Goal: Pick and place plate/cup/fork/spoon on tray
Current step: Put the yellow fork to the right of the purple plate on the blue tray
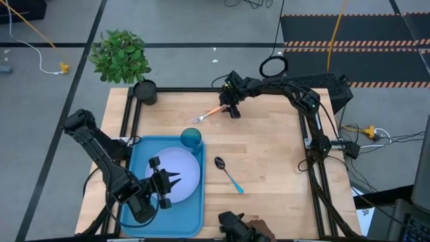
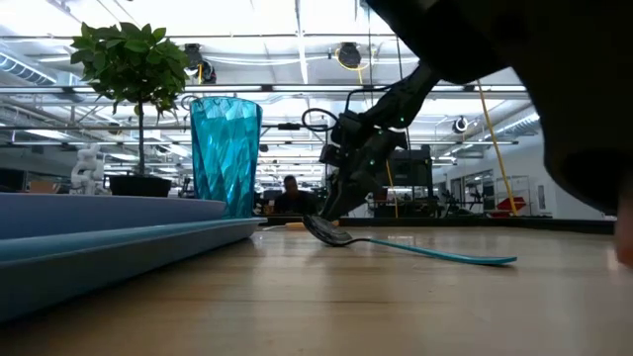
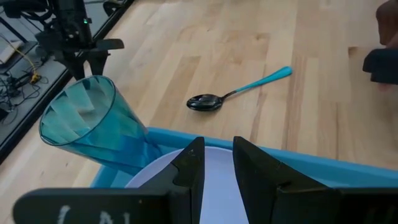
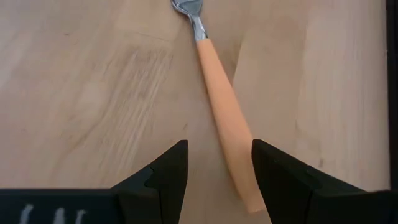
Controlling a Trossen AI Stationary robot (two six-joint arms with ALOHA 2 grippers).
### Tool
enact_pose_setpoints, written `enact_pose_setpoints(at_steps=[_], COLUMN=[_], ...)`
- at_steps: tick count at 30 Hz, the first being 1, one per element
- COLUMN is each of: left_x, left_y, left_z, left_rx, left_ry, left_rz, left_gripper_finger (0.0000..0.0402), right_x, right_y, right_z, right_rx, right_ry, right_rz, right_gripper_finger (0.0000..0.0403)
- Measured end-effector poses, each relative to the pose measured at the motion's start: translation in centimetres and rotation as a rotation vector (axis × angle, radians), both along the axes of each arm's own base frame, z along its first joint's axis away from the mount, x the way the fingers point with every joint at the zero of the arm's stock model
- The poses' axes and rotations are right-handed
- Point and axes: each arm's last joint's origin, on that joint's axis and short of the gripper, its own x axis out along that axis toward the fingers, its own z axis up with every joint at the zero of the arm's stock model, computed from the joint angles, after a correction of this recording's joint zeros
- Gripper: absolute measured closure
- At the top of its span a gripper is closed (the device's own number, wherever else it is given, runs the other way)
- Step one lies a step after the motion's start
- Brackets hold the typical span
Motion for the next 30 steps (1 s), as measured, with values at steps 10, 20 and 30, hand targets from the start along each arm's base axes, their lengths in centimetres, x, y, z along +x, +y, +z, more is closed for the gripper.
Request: enact_pose_setpoints(at_steps=[10,20,30], left_x=[0.0,0.3,0.8], left_y=[0.0,0.3,0.8], left_z=[0.0,0.0,0.0], left_rx=[0.011,0.018,0.057], left_ry=[0.005,0.007,0.026], left_rz=[-0.008,-0.001,-0.005], left_gripper_finger=[0.0314,0.0314,0.0314], right_x=[0.1,-0.1,-0.3], right_y=[-0.7,-0.7,0.4], right_z=[0.3,-1.1,-1.5], right_rx=[-0.028,-0.005,-0.052], right_ry=[-0.051,-0.005,0.159], right_rz=[-0.010,-0.014,-0.034], right_gripper_finger=[0.0234,0.0234,0.0285])
